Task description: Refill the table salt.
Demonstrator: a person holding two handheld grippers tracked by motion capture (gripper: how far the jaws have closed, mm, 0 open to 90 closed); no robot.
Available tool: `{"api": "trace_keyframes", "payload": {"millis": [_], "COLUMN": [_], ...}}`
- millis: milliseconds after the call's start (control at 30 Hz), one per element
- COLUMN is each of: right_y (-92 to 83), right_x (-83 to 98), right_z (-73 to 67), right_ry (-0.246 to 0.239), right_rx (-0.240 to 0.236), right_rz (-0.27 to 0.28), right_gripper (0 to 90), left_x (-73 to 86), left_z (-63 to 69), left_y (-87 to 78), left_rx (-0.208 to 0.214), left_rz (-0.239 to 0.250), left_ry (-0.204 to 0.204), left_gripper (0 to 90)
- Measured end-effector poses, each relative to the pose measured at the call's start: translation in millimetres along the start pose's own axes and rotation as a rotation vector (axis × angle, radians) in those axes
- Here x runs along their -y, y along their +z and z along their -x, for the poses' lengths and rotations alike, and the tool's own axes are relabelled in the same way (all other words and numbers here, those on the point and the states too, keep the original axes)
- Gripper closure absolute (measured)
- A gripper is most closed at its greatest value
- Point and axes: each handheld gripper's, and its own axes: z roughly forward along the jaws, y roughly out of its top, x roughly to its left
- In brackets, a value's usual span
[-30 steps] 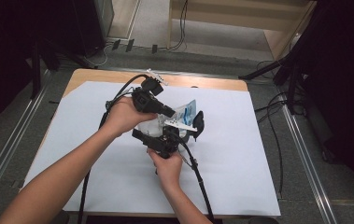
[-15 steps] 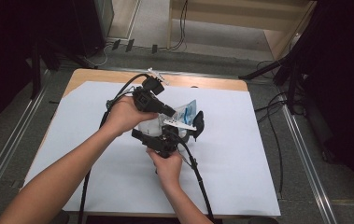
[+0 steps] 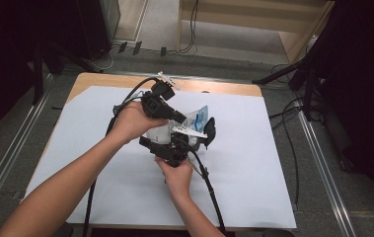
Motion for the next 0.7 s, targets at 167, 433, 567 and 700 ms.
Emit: {"api": "trace_keyframes", "payload": {"millis": [167,433,567,700], "right_y": [0.3,0.8,-0.4,-1.3], "right_x": [0.6,2.8,3.2,4.6], "right_z": [1.4,1.0,0.5,-1.4], "right_ry": [-0.01,-0.033,-0.044,-0.062], "right_rx": [0.012,0.034,0.04,0.061], "right_rz": [-0.012,-0.023,-0.024,-0.029], "right_gripper": [54.0,54.7,54.9,55.1], "left_x": [4.6,12.3,16.0,19.1], "left_z": [-2.7,-5.1,-5.2,-6.3], "left_y": [-1.3,-6.3,-9.2,-11.4], "left_rx": [0.007,0.026,0.026,0.041], "left_rz": [0.016,0.042,0.053,0.065], "left_ry": [-0.007,-0.013,-0.011,-0.008], "left_gripper": [90.0,90.0,90.0,90.0]}}
